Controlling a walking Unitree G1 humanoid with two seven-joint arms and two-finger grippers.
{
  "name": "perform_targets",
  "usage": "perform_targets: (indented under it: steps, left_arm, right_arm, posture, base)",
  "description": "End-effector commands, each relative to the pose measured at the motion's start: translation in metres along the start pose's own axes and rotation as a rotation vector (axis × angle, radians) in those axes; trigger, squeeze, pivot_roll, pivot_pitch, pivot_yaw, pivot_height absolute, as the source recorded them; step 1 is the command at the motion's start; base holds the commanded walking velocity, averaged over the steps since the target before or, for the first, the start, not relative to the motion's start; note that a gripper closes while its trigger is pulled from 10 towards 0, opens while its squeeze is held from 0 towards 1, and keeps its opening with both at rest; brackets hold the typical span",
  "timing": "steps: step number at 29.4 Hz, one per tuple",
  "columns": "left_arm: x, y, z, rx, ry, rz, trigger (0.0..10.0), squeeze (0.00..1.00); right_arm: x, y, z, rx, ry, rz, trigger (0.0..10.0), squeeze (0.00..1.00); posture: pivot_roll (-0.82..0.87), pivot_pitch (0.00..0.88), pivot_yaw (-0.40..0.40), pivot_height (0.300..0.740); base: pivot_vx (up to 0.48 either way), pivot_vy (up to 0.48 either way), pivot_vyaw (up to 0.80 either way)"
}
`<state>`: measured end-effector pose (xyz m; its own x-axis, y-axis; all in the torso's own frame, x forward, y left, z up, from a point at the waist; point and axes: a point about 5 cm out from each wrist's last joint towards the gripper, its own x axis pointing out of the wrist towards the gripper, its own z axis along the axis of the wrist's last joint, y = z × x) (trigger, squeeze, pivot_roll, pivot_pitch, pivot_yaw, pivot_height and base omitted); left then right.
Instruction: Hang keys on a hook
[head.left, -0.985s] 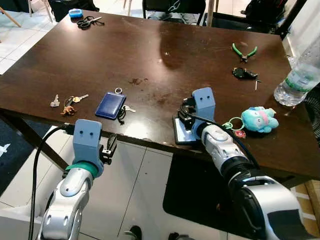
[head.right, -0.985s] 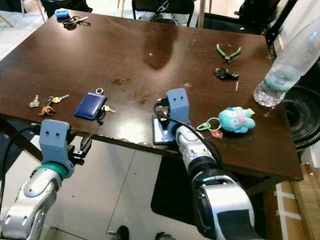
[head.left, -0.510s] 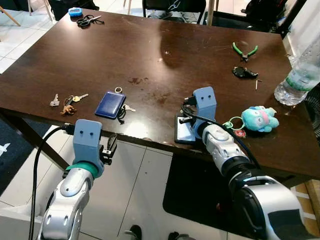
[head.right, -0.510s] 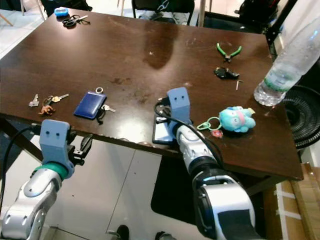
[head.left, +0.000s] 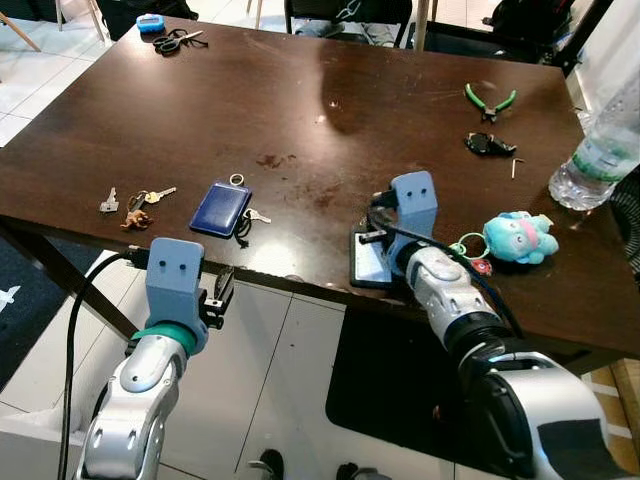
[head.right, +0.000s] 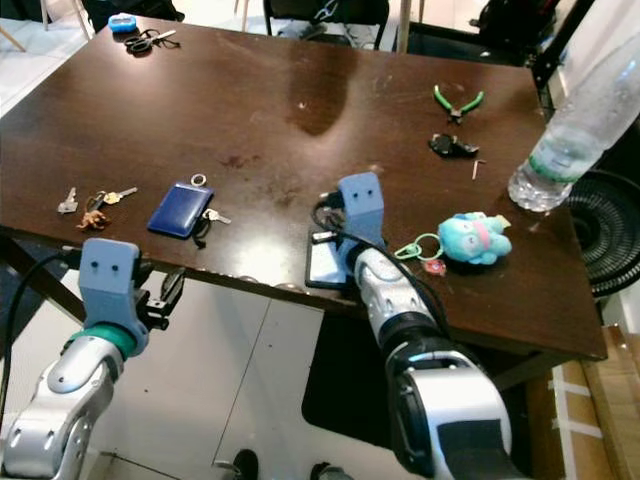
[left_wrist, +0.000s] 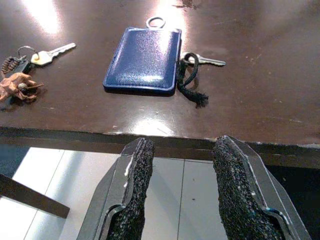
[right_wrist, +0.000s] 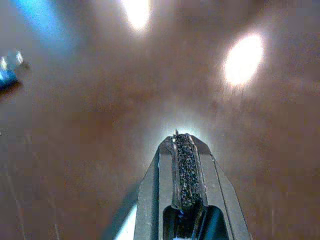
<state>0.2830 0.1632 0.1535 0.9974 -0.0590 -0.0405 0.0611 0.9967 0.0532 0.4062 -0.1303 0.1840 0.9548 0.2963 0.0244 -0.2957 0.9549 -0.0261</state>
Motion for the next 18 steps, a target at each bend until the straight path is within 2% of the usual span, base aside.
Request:
perform_targets:
  steps: [1, 2, 4, 5, 10, 11, 12, 13, 14, 18]
  left_arm:
    - [-0.002, 0.005, 0.003, -0.009, -0.002, 0.005, 10.0, 0.00]
    - [-0.003, 0.006, 0.012, -0.014, -0.025, -0.002, 10.0, 0.00]
    - [-0.003, 0.007, 0.019, -0.017, -0.040, -0.008, 10.0, 0.00]
    - [-0.003, 0.008, 0.024, -0.031, -0.049, -0.013, 10.0, 0.00]
    - [-0.002, 0.010, 0.027, -0.043, -0.052, -0.016, 10.0, 0.00]
    - [-0.002, 0.012, 0.027, -0.052, -0.048, -0.012, 10.0, 0.00]
    - [-0.002, 0.013, 0.026, -0.054, -0.045, -0.008, 10.0, 0.00]
    - [-0.002, 0.013, 0.026, -0.054, -0.045, -0.008, 10.0, 0.00]
    - [-0.003, 0.014, 0.025, -0.050, -0.040, -0.006, 10.0, 0.00]
    - [-0.003, 0.014, 0.025, -0.050, -0.040, -0.006, 10.0, 0.00]
  right_arm:
    - [0.001, 0.001, 0.007, 0.010, -0.033, 0.012, 0.0, 0.00]
    - [0.000, 0.001, 0.003, 0.005, -0.021, 0.025, 10.0, 0.00]
    - [-0.001, 0.002, -0.001, -0.002, -0.005, 0.036, 10.0, 0.00]
    - [-0.003, 0.003, -0.009, -0.023, 0.042, 0.043, 10.0, 0.00]
    - [-0.004, 0.003, -0.014, -0.038, 0.074, 0.047, 10.0, 0.00]
    - [-0.005, 0.003, -0.019, -0.054, 0.106, 0.049, 10.0, 0.22]
    - [-0.006, 0.005, -0.022, -0.067, 0.127, 0.061, 10.0, 0.35]
    - [-0.006, 0.005, -0.022, -0.067, 0.127, 0.061, 10.0, 0.35]
    - [-0.006, 0.007, -0.024, -0.078, 0.139, 0.080, 10.0, 1.00]
    - [-0.006, 0.007, -0.024, -0.078, 0.139, 0.080, 10.0, 1.00]
  posture:
    - [0.02, 0.164, 0.085, 0.740]
    - [0.02, 0.163, 0.084, 0.740]
    - [0.02, 0.162, 0.084, 0.740]
    - [0.03, 0.160, 0.085, 0.740]
    - [0.03, 0.160, 0.085, 0.740]
    - [0.02, 0.153, 0.085, 0.740]
    - [0.02, 0.153, 0.085, 0.740]
    - [0.02, 0.153, 0.085, 0.740]
    - [0.02, 0.153, 0.085, 0.740]
    - [0.02, 0.153, 0.085, 0.740]
  base:
    - [0.000, 0.000, 0.00]
    - [0.000, 0.000, 0.00]
    - [0.000, 0.000, 0.00]
    - [0.000, 0.000, 0.00]
    - [0.000, 0.000, 0.00]
    - [0.000, 0.000, 0.00]
    - [0.000, 0.000, 0.00]
    - [0.000, 0.000, 0.00]
    - [0.000, 0.000, 0.00]
    - [0.000, 0.000, 0.00]
